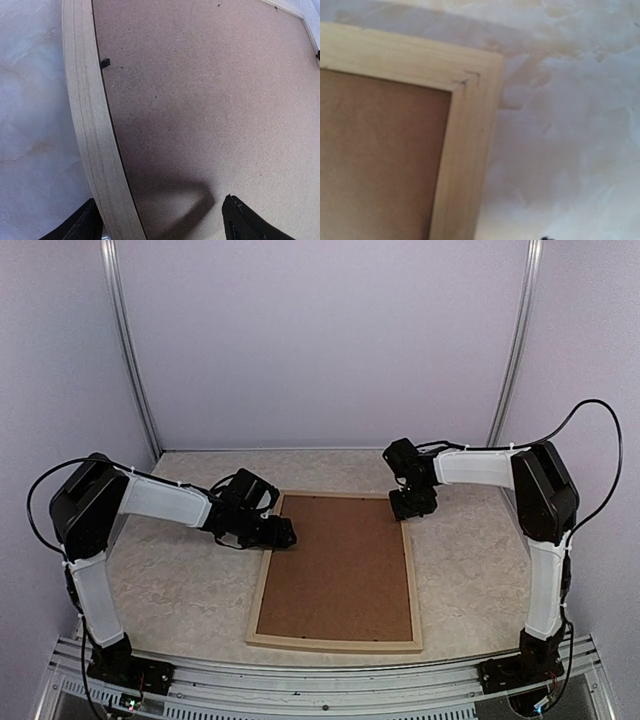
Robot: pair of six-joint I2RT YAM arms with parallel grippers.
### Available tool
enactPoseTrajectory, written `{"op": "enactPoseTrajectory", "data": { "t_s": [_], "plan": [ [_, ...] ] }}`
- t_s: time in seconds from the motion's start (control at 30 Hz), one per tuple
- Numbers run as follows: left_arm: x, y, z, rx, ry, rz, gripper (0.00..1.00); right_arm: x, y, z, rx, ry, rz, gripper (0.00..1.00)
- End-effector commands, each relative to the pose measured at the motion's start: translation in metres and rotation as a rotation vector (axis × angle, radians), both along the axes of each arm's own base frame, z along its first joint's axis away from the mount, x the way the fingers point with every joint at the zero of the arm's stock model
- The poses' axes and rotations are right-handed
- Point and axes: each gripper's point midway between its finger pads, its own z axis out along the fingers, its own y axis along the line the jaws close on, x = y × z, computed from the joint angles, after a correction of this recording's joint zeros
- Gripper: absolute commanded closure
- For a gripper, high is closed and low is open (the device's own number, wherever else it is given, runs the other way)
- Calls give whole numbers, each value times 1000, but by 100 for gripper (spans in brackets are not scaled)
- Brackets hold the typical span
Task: Put the photo into the frame
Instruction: Press the fastener onto the backboard.
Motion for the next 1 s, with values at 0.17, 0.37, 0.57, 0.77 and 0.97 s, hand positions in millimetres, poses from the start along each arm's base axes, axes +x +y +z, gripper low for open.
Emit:
{"op": "enactPoseTrajectory", "data": {
  "t_s": [0.17, 0.37, 0.57, 0.77, 0.97],
  "plan": [
    [-47, -23, -33, 16, 116, -82, 19, -29, 61, -47, -41, 101, 103, 49],
    [-47, -14, -30, 45, 97, -54, 19, -25, 61, -13, -11, 30, 101, 49],
    [-59, -4, -22, 37, 78, -32, 18, -52, 39, 28, 98, 2, 108, 48],
    [-69, -4, -16, -10, 77, -45, 17, -91, 24, 34, 151, 54, 108, 48],
    [-79, -6, -5, -30, 64, -52, 17, -115, 11, 17, 154, 104, 84, 49]
  ]
}}
